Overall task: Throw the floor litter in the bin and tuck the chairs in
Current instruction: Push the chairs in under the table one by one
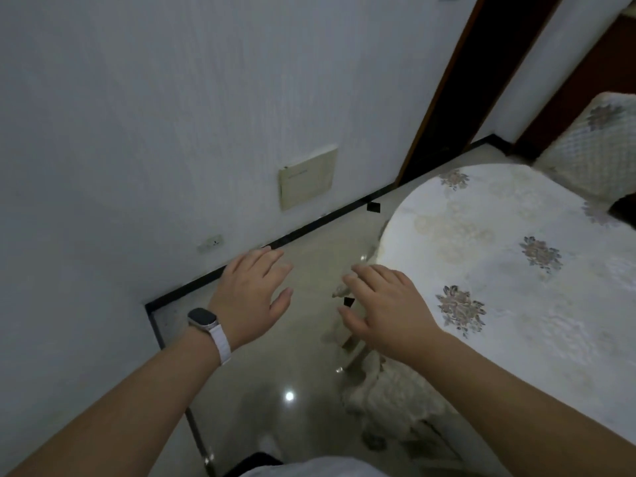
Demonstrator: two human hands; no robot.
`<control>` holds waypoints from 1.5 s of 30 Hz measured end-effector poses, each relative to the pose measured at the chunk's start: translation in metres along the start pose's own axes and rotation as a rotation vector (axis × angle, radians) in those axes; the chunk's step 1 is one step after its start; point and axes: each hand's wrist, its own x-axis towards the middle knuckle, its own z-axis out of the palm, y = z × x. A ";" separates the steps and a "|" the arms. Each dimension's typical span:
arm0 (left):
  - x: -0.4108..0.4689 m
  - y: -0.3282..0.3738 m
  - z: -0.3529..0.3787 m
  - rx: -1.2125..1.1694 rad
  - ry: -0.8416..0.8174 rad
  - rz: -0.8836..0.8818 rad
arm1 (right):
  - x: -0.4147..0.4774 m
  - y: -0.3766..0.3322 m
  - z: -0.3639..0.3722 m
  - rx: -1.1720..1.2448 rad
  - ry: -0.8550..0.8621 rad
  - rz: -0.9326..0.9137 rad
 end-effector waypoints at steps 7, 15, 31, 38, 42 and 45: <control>0.053 -0.060 -0.001 -0.032 0.053 0.067 | 0.067 -0.004 0.009 -0.001 0.018 0.046; 0.115 -0.119 0.028 -0.007 0.019 0.082 | 0.166 0.016 0.056 0.023 -0.035 0.037; 0.303 -0.253 0.056 0.046 -0.064 0.040 | 0.418 0.093 0.073 0.150 0.093 -0.037; 0.410 -0.283 0.119 -0.077 -0.093 0.202 | 0.470 0.150 0.077 0.079 0.008 0.153; 0.488 -0.295 0.151 -0.177 -0.095 0.315 | 0.509 0.182 0.074 0.000 0.046 0.278; 0.562 -0.289 0.166 -0.253 -0.025 0.399 | 0.536 0.215 0.059 -0.047 0.111 0.423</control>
